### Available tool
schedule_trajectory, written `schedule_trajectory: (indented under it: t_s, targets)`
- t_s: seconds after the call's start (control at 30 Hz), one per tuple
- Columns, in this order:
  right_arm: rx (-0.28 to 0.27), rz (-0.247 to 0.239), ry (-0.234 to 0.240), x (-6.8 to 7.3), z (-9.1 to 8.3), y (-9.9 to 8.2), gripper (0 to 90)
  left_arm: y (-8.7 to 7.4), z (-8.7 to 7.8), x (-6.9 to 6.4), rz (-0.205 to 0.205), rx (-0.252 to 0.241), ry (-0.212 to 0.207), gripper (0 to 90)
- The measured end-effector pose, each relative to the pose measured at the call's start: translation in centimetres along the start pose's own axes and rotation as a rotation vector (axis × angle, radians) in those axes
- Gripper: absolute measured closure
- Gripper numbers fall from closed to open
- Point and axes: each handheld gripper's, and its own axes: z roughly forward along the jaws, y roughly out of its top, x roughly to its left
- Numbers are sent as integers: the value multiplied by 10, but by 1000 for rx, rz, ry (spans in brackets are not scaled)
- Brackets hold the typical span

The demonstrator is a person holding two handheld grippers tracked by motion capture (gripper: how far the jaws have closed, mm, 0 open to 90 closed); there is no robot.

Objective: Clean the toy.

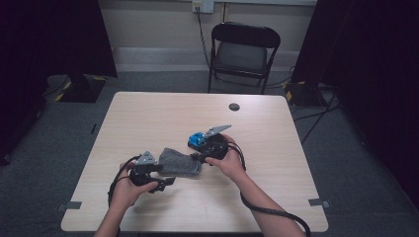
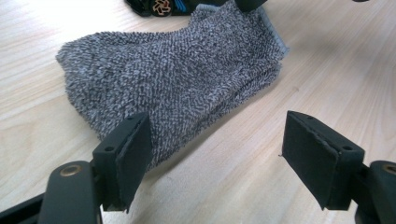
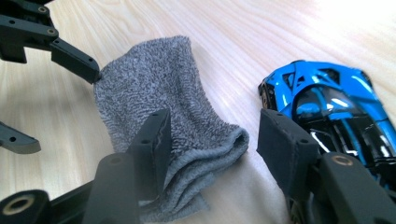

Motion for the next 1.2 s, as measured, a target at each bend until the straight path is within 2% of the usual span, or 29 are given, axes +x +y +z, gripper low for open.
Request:
schedule_trajectory:
  t_s: [0.17, 0.23, 0.33, 0.5, 0.6, 0.73, 0.8, 0.83, 0.87, 0.93, 1.07, 1.13, 1.17, 1.2]
  targets:
    - [17, -39, 38, 11, 3, -8, 494, 0, 5, 2, -6, 0, 10, 239]
    - [43, -72, 32, 18, 4, -11, 501, 0, 6, 3, -1, 1, 17, 237]
    - [63, -84, 46, 27, 3, -15, 511, 0, 7, 6, -4, 1, 31, 223]
    - [74, -104, 108, 46, 3, -22, 518, 3, 8, 15, -45, -29, 42, 212]
    - [70, -113, 143, 52, 1, -23, 482, 5, 10, 21, -65, -43, 51, 214]
    - [55, -123, 137, 52, -5, -18, 455, 6, 9, 22, -74, -44, 52, 223]
    - [25, -131, 109, 45, -14, -11, 452, 7, 1, 19, -77, -56, 54, 226]
    - [19, -130, 80, 40, -17, -8, 448, 7, -2, 18, -80, -59, 51, 231]
    - [19, -114, 65, 35, -18, -8, 448, 7, -2, 18, -80, -59, 51, 231]
    - [24, -81, 46, 27, -17, -8, 438, 2, -7, 12, -93, -37, 47, 237]
    - [55, -79, 16, 21, -5, -14, 418, -2, -5, 8, -100, -11, 31, 242]
    - [60, -88, 23, 22, -3, -16, 419, -3, -1, 7, -97, -10, 28, 236]
    - [67, -130, 27, 28, 2, -18, 419, -2, 4, 10, -99, -7, 41, 227]
    - [67, -130, 27, 28, 2, -18, 419, -2, 4, 10, -99, -7, 41, 221]
